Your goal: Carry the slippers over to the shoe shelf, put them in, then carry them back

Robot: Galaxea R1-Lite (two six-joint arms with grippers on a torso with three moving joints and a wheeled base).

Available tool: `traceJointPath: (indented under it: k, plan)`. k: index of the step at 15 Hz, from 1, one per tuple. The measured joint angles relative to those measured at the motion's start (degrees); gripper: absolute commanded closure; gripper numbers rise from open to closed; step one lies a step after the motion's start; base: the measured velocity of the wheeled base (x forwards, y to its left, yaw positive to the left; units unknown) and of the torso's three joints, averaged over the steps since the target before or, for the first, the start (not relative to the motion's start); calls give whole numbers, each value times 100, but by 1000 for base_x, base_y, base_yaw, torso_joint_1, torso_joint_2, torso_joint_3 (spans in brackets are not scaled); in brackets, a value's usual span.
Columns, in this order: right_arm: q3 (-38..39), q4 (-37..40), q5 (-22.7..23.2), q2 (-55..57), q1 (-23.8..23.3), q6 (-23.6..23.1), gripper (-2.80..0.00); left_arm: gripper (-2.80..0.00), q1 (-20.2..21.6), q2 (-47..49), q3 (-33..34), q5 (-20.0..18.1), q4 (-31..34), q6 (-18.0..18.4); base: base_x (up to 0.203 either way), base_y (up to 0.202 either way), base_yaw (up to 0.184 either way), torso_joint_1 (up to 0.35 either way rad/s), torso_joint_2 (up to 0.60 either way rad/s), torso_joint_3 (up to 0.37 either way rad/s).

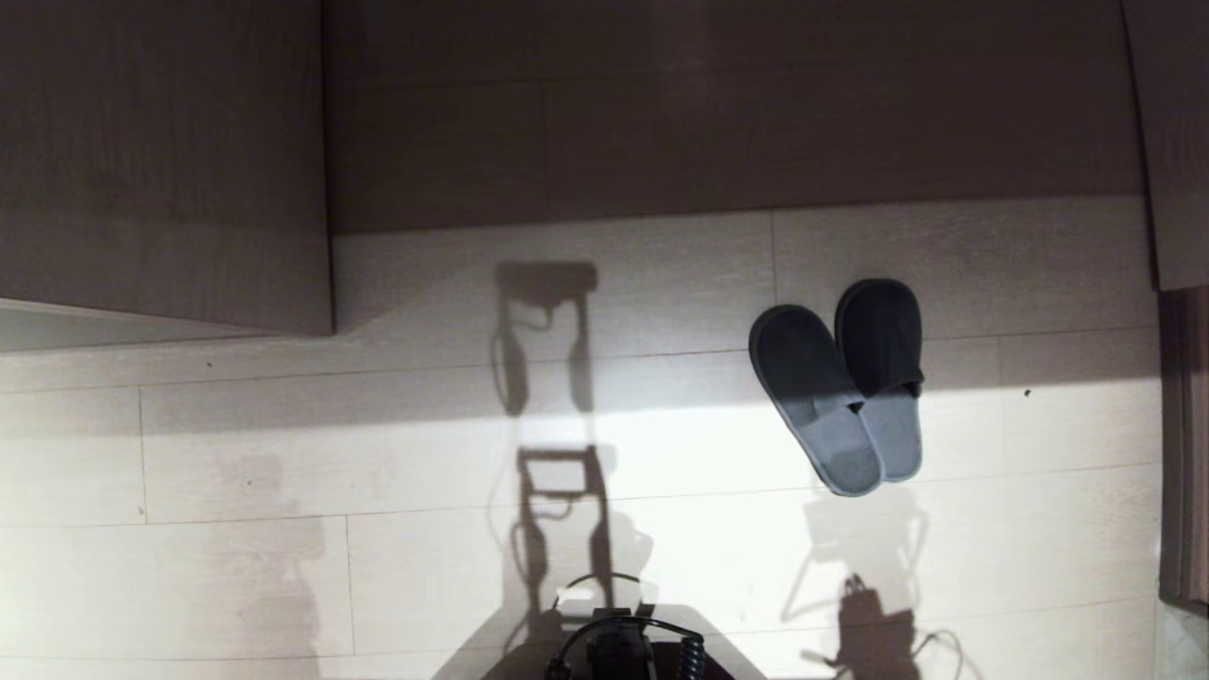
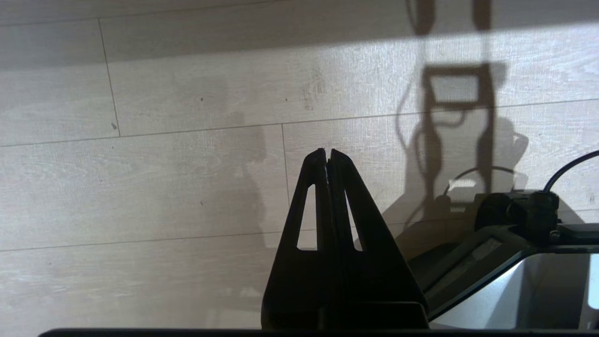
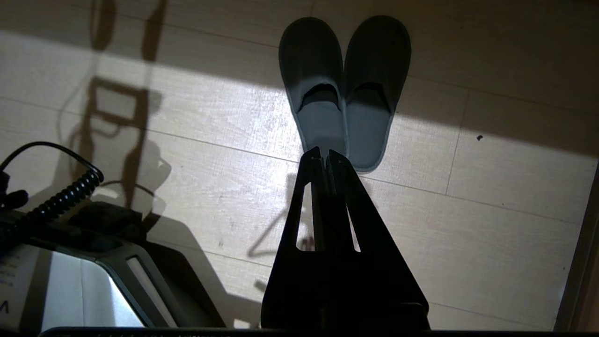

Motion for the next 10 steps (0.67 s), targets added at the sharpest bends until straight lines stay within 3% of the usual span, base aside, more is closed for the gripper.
traceJointPath:
  k: [10]
  plan:
    - [0,0,6,2,0,-2,0,0,0,0,0,0,0,0,0,0,0,5,1,204]
